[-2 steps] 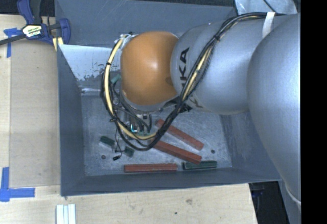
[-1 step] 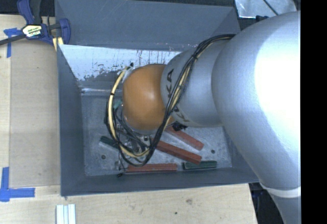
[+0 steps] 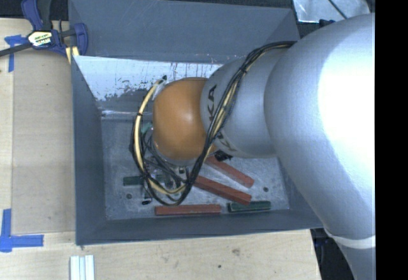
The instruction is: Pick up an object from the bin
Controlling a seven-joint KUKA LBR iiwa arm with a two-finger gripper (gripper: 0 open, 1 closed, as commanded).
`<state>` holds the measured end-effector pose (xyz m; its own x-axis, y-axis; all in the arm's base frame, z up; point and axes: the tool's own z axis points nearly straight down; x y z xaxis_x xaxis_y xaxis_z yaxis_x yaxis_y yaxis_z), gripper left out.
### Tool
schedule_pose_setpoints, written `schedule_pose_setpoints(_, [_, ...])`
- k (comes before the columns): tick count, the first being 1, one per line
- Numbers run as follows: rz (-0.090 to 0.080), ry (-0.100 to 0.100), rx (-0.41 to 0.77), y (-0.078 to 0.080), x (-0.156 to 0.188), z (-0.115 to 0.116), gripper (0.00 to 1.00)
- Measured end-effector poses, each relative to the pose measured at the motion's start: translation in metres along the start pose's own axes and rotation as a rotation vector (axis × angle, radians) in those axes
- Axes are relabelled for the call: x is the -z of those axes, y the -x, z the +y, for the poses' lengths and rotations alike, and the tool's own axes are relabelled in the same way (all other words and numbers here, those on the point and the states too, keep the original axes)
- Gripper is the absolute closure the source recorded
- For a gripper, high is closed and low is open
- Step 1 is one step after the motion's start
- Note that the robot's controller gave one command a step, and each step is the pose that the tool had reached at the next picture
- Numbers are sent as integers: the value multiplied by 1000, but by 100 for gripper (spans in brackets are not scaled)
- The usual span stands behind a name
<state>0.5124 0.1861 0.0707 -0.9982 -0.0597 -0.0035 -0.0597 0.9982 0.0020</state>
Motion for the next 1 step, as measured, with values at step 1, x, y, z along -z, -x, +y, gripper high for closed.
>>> schedule_pose_setpoints(1, [-8,1,31,7,178,13,100])
